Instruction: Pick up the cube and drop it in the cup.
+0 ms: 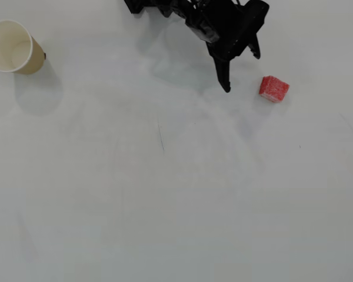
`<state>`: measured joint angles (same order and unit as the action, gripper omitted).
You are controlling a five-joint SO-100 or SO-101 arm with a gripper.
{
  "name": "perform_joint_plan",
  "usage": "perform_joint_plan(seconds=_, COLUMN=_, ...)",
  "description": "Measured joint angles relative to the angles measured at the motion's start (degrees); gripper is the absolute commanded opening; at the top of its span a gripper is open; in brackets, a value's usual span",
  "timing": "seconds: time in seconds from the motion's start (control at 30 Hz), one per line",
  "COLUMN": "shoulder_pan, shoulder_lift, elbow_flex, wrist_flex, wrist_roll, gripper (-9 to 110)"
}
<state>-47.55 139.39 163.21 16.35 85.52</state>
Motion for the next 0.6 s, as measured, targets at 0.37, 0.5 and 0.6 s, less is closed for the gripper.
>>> perform_joint_plan(seconds=0.37, shoulder_pan=0.0, shoulder_lift=-18.5, elbow_flex=-12.0, wrist_flex=-4.9, wrist_roll=0.0, gripper=39)
perform_joint_plan(seconds=0.5, shoulder_pan=0.0, shoulder_lift=-23.7, elbow_flex=-15.5, wrist_flex=-6.2, wrist_roll=0.0, gripper=39)
perform_joint_plan(seconds=0.6, shoulder_pan=-0.1, shoulder_lift=-28.4, elbow_flex=-17.4, wrist_flex=-8.0, wrist_roll=0.0, gripper=39)
